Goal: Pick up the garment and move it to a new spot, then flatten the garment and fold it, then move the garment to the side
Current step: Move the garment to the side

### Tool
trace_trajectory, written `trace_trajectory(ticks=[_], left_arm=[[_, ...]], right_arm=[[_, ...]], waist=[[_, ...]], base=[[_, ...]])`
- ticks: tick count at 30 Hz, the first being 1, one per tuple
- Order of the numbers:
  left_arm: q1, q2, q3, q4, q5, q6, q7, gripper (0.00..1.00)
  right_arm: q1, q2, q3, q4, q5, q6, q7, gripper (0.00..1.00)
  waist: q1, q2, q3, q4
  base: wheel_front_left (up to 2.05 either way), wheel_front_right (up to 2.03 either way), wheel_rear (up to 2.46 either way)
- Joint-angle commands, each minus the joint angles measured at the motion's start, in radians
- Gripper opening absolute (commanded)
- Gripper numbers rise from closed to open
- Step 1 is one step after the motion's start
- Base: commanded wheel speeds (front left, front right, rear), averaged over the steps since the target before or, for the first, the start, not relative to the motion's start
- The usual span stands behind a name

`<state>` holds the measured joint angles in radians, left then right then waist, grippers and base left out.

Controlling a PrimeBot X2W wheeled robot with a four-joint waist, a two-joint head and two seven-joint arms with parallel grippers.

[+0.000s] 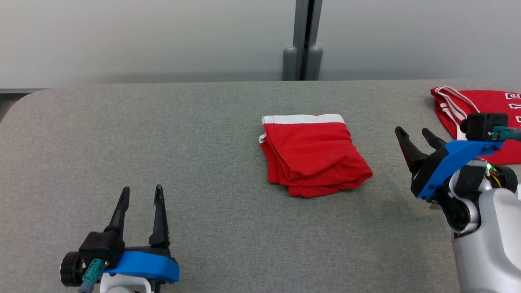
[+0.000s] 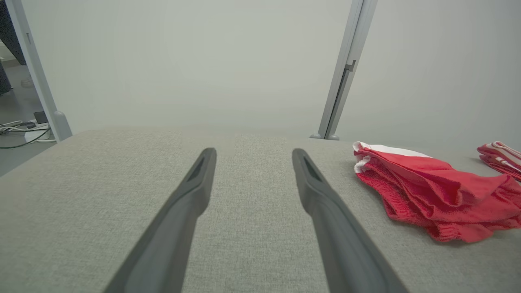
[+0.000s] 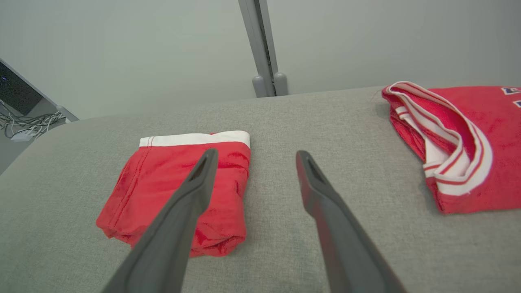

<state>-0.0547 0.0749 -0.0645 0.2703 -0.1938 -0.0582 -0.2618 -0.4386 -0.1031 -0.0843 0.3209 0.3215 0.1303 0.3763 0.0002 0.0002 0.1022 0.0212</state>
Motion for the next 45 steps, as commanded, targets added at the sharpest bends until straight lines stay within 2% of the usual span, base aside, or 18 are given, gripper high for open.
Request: trace_trajectory(ticks=[1,5,11,18,24,25,26,27,30,33,38,42,45], left_arm=[[-0.03,-0.003,-0.007,-0.009,0.004,-0.003,-0.004,1.0],[-0.073,-0.009,-0.031,-0.024,0.014,-0.005,-0.004,1.0],[-0.129,-0.014,-0.051,-0.034,0.019,-0.013,-0.004,1.0],[-0.155,-0.021,-0.073,-0.024,0.01,-0.015,-0.004,1.0],[-0.157,-0.023,-0.09,-0.01,0.008,-0.016,-0.004,1.0],[-0.155,-0.023,-0.091,-0.007,0.007,-0.017,-0.004,1.0],[-0.153,-0.023,-0.091,-0.005,0.006,-0.017,-0.004,1.0],[-0.151,-0.023,-0.091,-0.003,0.005,-0.017,-0.004,1.0],[-0.144,-0.024,-0.09,0.002,0.002,-0.016,-0.004,1.0],[-0.137,-0.024,-0.091,0.003,0.003,-0.015,-0.004,1.0],[-0.118,-0.024,-0.081,-0.006,0.0,-0.011,-0.004,1.0],[-0.109,-0.024,-0.067,-0.015,0.003,-0.014,-0.004,1.0],[-0.107,-0.024,-0.057,-0.025,0.007,-0.015,-0.004,1.0]], right_arm=[[-0.04,0.001,-0.011,0.023,-0.001,0.001,0.029,1.0],[-0.142,0.003,-0.04,0.122,-0.025,0.001,0.115,1.0],[-0.256,0.007,-0.094,0.272,-0.074,0.001,0.145,1.0],[-0.323,0.036,-0.185,0.451,-0.122,0.001,0.093,1.0],[-0.341,0.053,-0.193,0.596,-0.15,0.001,0.078,1.0],[-0.343,0.055,-0.18,0.614,-0.153,0.001,0.081,0.95],[-0.346,0.056,-0.164,0.628,-0.16,0.001,0.081,0.41],[-0.349,0.056,-0.148,0.638,-0.167,0.001,0.077,0.0],[-0.364,0.051,-0.108,0.657,-0.181,0.001,0.064,0.0],[-0.38,0.018,-0.056,0.655,-0.194,0.001,0.049,0.0],[-0.424,-0.045,0.091,0.612,-0.19,0.001,0.032,0.0],[-0.46,-0.123,0.229,0.542,-0.159,0.001,0.031,0.0],[-0.486,-0.209,0.336,0.483,-0.141,0.001,0.033,0.0]], waist=[[-0.0002,-0.0002,0.039,0.039],[-0.0002,-0.0002,0.087,0.077],[-0.0002,-0.0002,0.15,0.122],[-0.0002,-0.0002,0.182,0.15],[-0.0002,-0.0002,0.179,0.163],[-0.0002,-0.0002,0.175,0.164],[-0.0002,-0.0002,0.172,0.163],[-0.0002,-0.0002,0.169,0.162],[-0.0002,-0.0002,0.159,0.158],[-0.0002,-0.0002,0.15,0.148],[-0.0002,-0.0002,0.133,0.103],[-0.0002,-0.0002,0.122,0.045],[-0.0002,-0.0002,0.124,0.003]], base=[[0.0,0.0,0.0],[0.0,0.0,0.0],[0.0,0.0,0.0],[0.0,0.0,0.0],[0.0,0.0,0.0],[0.0,0.0,0.0],[0.0,0.0,0.0],[0.0,0.0,0.0],[0.0,0.0,0.0],[0.0,0.0,0.0],[0.0,0.0,0.0],[0.0,0.0,0.0],[0.0,0.0,0.0]])
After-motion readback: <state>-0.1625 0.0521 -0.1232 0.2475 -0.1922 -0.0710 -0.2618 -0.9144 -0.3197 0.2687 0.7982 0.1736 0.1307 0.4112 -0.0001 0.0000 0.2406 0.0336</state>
